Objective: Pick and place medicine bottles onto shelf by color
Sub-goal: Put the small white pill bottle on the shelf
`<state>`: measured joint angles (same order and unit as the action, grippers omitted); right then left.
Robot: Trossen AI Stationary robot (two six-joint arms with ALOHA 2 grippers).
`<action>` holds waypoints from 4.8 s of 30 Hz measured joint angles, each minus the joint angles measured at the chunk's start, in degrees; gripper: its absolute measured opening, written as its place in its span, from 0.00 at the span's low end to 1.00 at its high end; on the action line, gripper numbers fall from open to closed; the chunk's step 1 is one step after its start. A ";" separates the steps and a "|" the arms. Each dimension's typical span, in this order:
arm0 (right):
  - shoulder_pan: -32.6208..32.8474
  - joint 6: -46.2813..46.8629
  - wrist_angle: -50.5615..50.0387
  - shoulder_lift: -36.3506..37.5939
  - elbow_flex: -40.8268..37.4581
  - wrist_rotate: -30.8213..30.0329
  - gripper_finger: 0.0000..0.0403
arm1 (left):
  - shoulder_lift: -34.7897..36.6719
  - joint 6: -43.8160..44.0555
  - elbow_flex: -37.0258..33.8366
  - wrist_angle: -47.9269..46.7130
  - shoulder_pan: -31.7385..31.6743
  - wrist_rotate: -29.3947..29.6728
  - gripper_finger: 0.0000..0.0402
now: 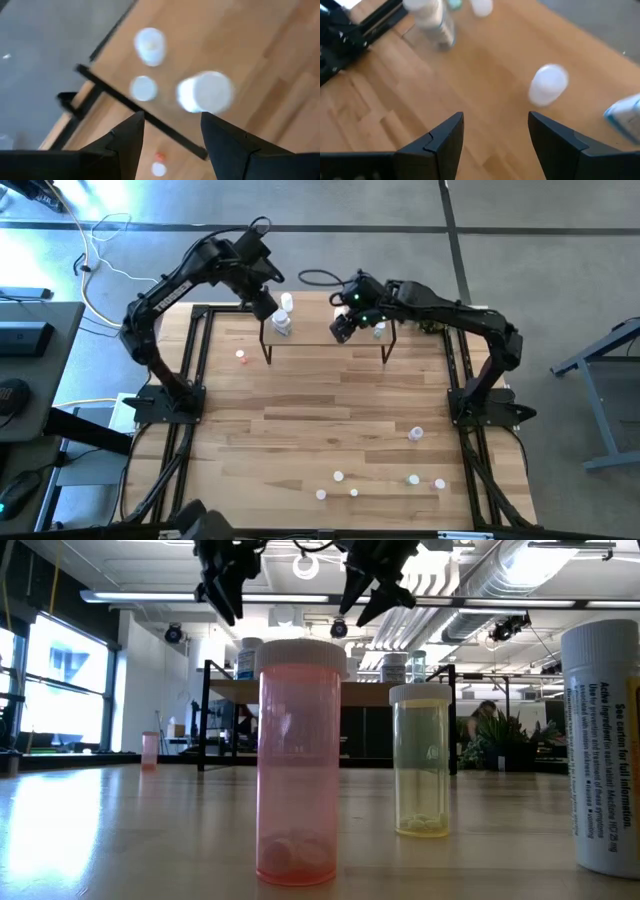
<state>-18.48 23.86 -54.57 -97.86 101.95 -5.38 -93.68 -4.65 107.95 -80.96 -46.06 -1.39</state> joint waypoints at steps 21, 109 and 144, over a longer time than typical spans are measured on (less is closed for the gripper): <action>20.47 24.99 -6.30 -0.04 -8.20 2.34 0.53 | 22.99 8.50 -29.22 20.81 19.31 -7.38 0.47; 62.62 44.68 13.69 -20.74 -13.25 -18.17 0.43 | 30.04 19.04 -38.80 29.83 40.19 -4.22 0.47; 59.69 54.70 10.38 -10.91 -13.07 -18.13 0.15 | 30.04 16.96 -38.80 27.90 40.19 -3.10 0.47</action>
<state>41.21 78.56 -44.18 -108.78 88.88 -23.51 -63.64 12.32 69.14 -53.06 -5.87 -4.49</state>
